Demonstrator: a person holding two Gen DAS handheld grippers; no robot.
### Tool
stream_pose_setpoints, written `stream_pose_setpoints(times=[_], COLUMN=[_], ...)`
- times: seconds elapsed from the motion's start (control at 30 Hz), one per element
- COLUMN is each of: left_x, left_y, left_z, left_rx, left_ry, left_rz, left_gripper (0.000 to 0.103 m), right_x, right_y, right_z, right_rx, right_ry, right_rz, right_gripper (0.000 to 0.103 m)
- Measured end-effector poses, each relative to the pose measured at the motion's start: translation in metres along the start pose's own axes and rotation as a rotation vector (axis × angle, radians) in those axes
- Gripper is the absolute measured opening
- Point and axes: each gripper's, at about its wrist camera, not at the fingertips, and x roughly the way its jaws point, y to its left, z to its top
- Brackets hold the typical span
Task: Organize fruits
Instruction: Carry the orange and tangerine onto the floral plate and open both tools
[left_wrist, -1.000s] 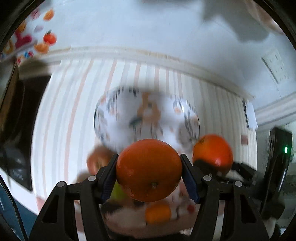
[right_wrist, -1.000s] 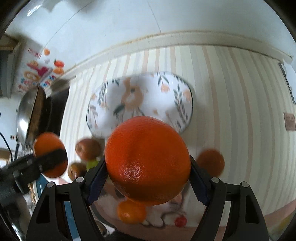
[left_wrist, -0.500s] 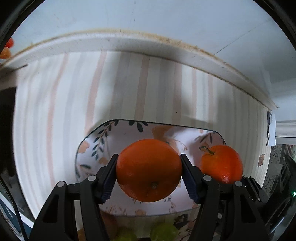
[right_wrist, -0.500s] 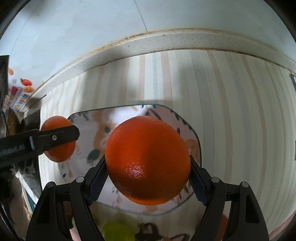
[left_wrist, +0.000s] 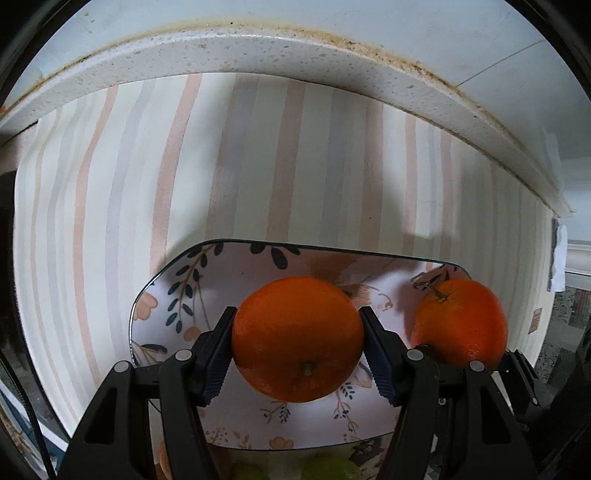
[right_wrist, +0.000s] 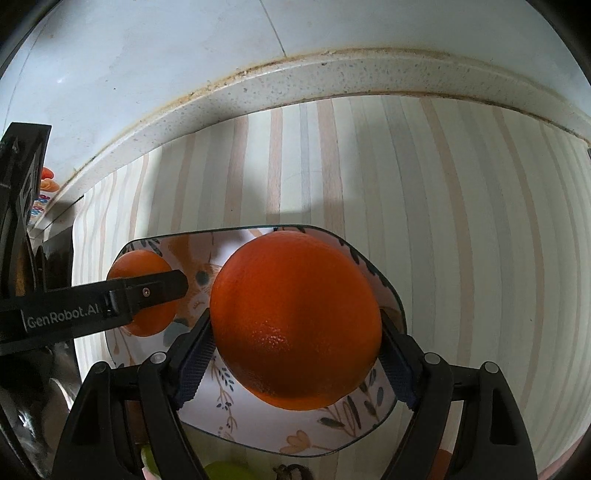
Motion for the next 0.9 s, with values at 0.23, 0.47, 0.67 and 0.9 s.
stream_pose_setpoints(times=[0.23,0.47,0.67,0.9], left_x=[0.000,-0.033,-0.068,-0.116], left_y=[0.001,-0.002,0.008,0.014], left_z=[0.000,-0.022,-0.056,-0.095], left_rx=[-0.001,0.044,0.066,0.068], left_ry=[0.008,-0.078,-0.148,-0.246], left_rz=[0.041,0.063,0.075,0.095], left_gripper=[0.071,0.086,0.086,0.086], right_x=[-0.013,-0.037,-0.069,-0.112], right_y=[-0.001,0.005,0.018,0.030], right_z=[0.000,-0.012,-0.033,-0.063], right_rx=[0.021,0.013,-0.007,-0.009], right_ry=[0.004,0.016,0.009,-0.032], right_rz=[-0.007,-0.061,-0.103,-0.114], right_gripper=[0.098,0.098,0.098,0.098])
